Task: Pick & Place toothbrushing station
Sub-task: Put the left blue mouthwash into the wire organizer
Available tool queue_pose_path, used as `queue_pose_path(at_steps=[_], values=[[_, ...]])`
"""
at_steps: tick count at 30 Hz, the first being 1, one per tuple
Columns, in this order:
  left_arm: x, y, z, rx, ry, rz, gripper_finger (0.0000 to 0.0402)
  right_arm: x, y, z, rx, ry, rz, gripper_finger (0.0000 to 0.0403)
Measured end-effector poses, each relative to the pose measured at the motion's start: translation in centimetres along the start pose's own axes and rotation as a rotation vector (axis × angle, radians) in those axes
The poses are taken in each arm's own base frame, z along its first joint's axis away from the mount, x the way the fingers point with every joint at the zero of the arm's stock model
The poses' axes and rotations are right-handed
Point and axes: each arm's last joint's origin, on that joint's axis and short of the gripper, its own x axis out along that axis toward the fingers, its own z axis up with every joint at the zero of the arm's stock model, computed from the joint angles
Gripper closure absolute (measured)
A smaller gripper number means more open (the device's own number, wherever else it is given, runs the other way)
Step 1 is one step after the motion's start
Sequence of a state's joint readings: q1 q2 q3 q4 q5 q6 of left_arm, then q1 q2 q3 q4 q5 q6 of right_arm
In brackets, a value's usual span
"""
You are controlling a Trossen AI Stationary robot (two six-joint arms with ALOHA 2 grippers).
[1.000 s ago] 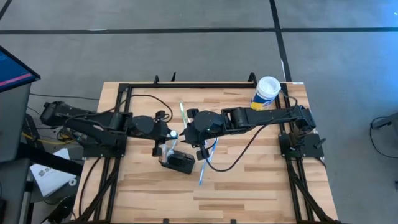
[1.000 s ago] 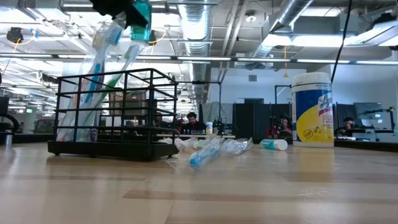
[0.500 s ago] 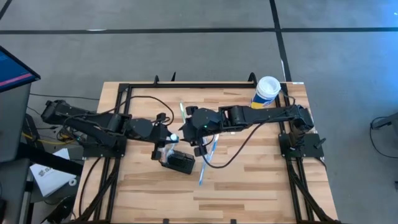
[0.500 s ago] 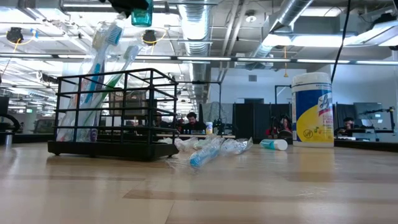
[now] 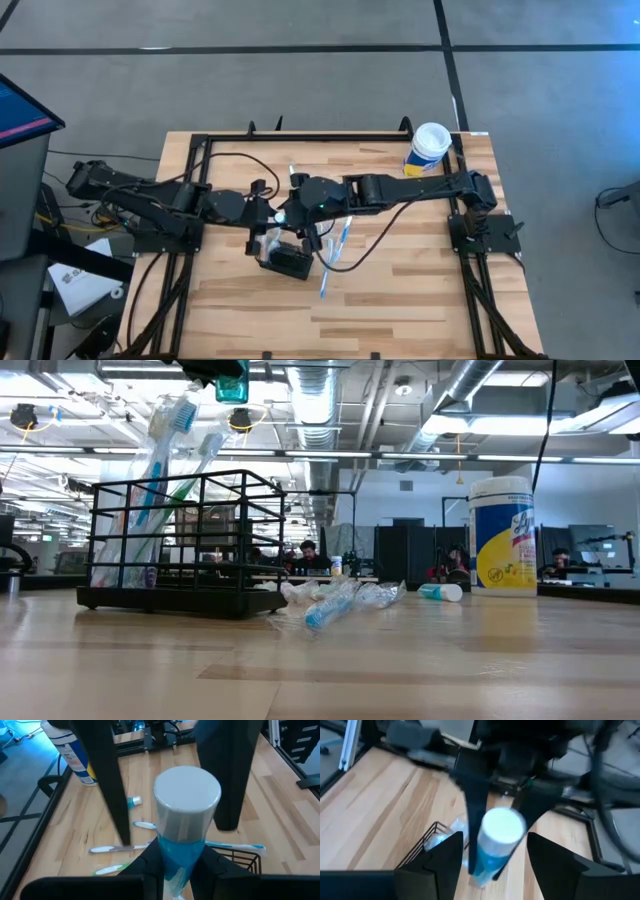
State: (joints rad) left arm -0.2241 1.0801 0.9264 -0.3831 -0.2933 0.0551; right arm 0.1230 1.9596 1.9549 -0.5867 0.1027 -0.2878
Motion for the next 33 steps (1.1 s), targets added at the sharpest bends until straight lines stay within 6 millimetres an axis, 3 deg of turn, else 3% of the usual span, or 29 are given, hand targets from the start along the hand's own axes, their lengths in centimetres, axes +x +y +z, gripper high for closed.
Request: queue_pose_path(at_steps=[8, 15, 25, 33], values=[[-0.01, 0.02, 0.02, 0.000, -0.001, 0.005, 0.0354, 0.46, 0.00, -0.04, 0.001, -0.010, -0.007, 0.0231], [0.01, 0.05, -0.01, 0.010, 0.002, 0.020, 0.0353, 0.46, -0.06, 0.06, 0.007, -0.021, -0.009, 0.0322], [0.05, 0.06, 0.00, 0.018, 0.002, 0.025, 0.0347, 0.44, -0.21, -0.11, 0.004, -0.006, -0.009, 0.0320], [-0.06, 0.09, -0.09, 0.015, 0.011, 0.025, 0.0301, 0.20, -0.11, -0.43, 0.000, 0.030, 0.001, 0.0320]])
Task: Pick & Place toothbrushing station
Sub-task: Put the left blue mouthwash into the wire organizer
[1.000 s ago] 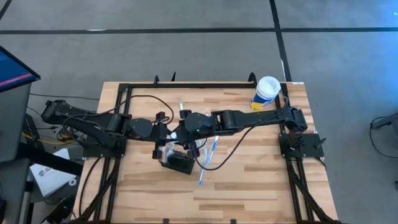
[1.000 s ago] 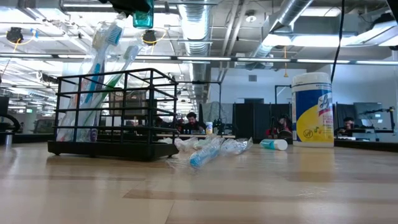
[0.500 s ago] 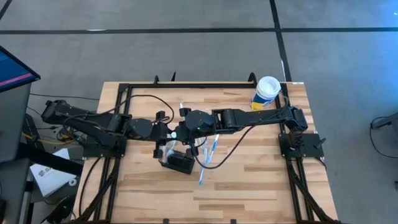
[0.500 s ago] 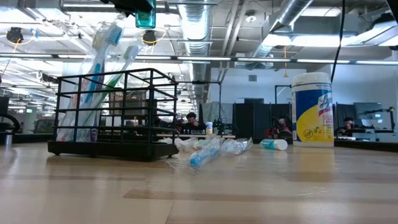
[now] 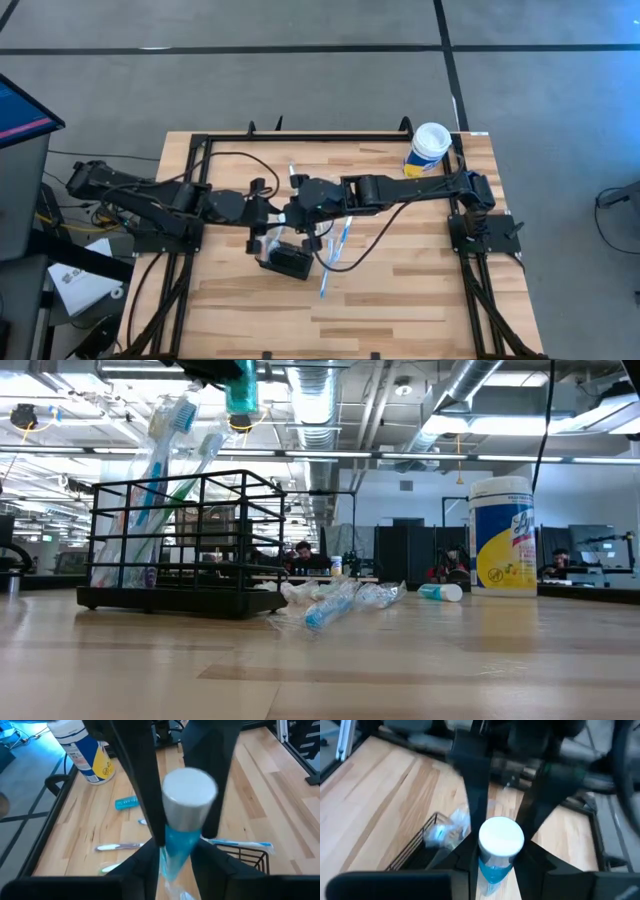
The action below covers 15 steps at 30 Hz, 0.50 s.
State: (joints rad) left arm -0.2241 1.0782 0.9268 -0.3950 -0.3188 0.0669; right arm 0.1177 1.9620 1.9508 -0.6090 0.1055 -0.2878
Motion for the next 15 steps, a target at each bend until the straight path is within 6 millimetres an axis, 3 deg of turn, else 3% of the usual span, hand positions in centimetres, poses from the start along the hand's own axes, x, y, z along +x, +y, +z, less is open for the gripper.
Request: queue_pose_path(at_steps=[6, 15], values=[[-1.4, 0.3, -0.4, -0.021, 0.017, -0.003, 0.0291, -0.8, 0.0, 0.0, 0.033, 0.018, 0.006, 0.0320], [-5.3, 0.3, 0.0, -0.109, -0.116, -0.074, 0.0296, -1.0, 0.6, 0.1, 0.081, 0.021, 0.022, 0.0320]])
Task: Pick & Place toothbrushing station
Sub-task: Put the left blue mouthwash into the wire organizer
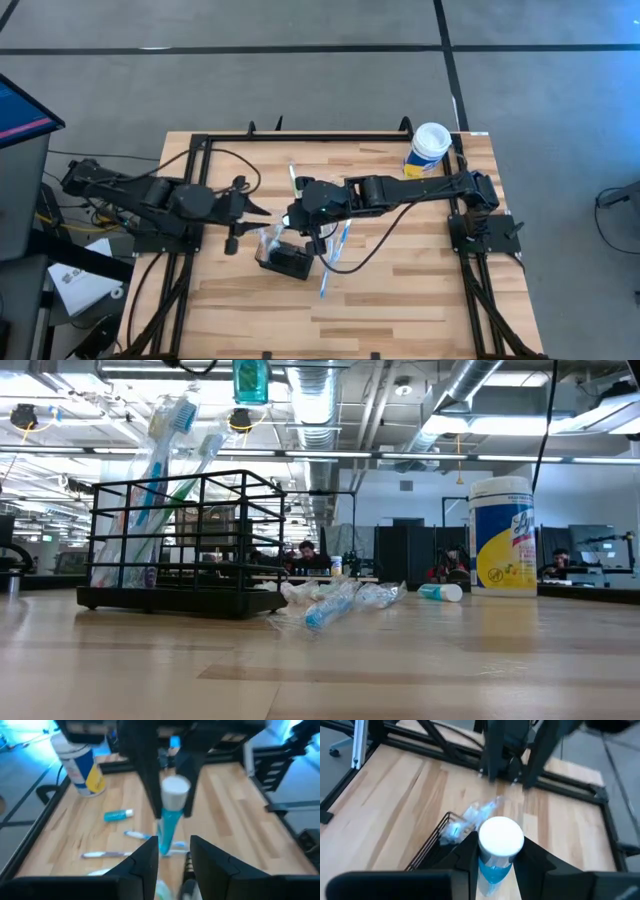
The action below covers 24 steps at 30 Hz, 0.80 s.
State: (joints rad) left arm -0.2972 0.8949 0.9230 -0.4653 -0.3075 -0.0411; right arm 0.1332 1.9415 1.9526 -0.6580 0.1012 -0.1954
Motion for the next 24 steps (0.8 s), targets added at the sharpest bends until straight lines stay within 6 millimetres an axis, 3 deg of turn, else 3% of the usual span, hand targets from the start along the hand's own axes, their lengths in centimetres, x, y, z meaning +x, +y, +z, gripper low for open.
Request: queue_pose_path(at_steps=[8, 16, 24], values=[[-1.4, -1.1, -0.1, 0.001, -0.035, -0.072, 0.0298, -0.1, 1.4, 0.3, 0.029, -0.013, 0.055, 0.0320], [-1.4, -1.4, -0.2, 0.008, -0.035, -0.070, 0.0302, 3.1, 3.5, -0.8, 0.021, 0.043, 0.103, 0.0320], [-1.4, -1.4, -0.2, 0.006, -0.032, -0.070, 0.0304, 4.7, 4.1, -2.2, 0.028, 0.008, 0.133, 0.0320]])
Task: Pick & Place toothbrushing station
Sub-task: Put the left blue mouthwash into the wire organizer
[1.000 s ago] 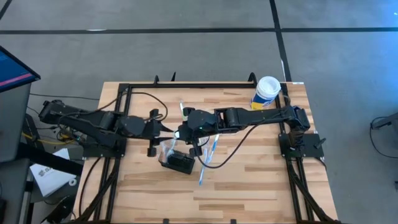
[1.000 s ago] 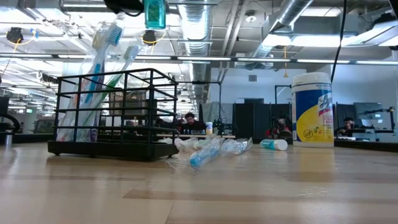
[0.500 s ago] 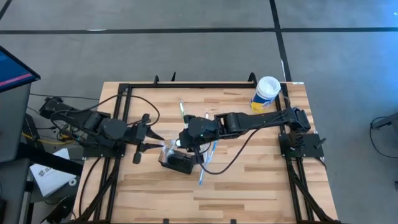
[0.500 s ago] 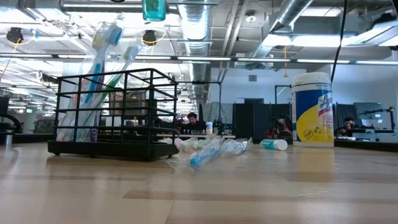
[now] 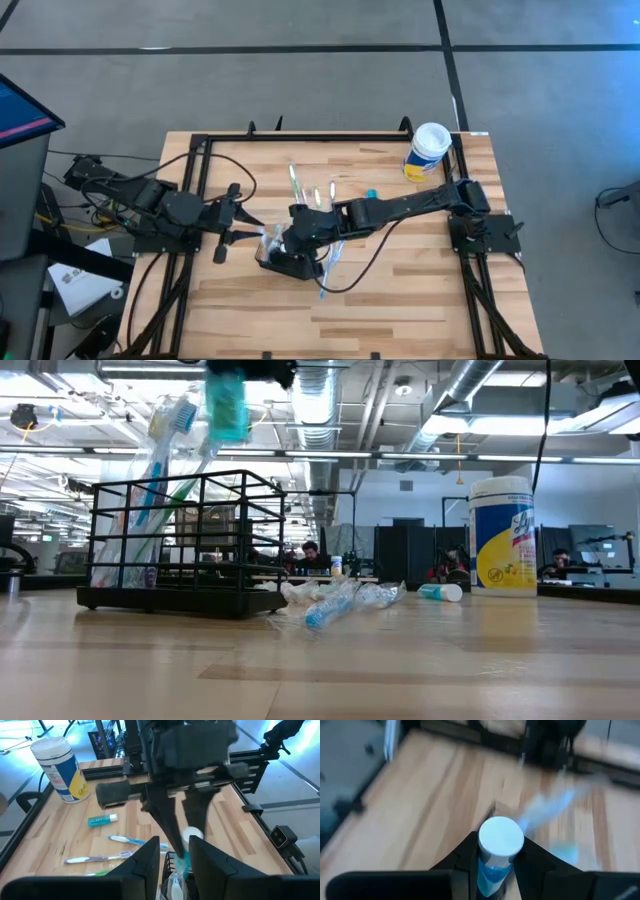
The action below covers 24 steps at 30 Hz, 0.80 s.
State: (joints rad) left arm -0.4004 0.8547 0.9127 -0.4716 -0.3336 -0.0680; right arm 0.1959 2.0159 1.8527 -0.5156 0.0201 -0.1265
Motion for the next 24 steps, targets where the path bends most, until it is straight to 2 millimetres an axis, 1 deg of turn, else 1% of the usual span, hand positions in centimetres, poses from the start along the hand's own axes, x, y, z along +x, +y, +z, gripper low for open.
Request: queue_pose_path(at_steps=[2, 6, 9, 12, 16, 19, 22, 24], values=[[0.0, 0.0, 0.0, 0.001, 0.002, 0.000, 0.0305, 0.1, 0.0, 0.0, 0.008, -0.040, -0.002, 0.0320], [0.0, 0.0, 0.0, 0.001, 0.001, 0.000, 0.0304, 0.9, -0.2, -0.9, 0.026, -0.029, 0.016, 0.0320], [0.0, 0.0, 0.0, 0.001, 0.001, 0.000, 0.0305, 1.4, -0.2, -1.2, 0.026, -0.082, 0.015, 0.0320], [0.0, 0.0, 0.0, 0.000, 0.001, 0.000, 0.0306, 2.0, 0.0, -1.9, 0.028, -0.063, 0.033, 0.0320], [0.0, 0.0, 0.0, 0.000, 0.001, 0.000, 0.0306, 2.4, 0.0, -1.7, 0.028, -0.095, 0.032, 0.0320], [0.0, 0.0, 0.0, 0.000, 0.001, 0.000, 0.0306, 3.0, 0.1, -2.4, 0.028, -0.052, 0.037, 0.0320], [0.0, 0.0, 0.0, 0.000, 0.000, 0.000, 0.0306, 2.9, 0.1, -2.4, 0.035, -0.084, 0.033, 0.0320], [0.0, 0.0, 0.0, 0.000, 0.001, 0.000, 0.0306, 3.3, 0.1, -3.0, 0.047, -0.081, 0.035, 0.0320]])
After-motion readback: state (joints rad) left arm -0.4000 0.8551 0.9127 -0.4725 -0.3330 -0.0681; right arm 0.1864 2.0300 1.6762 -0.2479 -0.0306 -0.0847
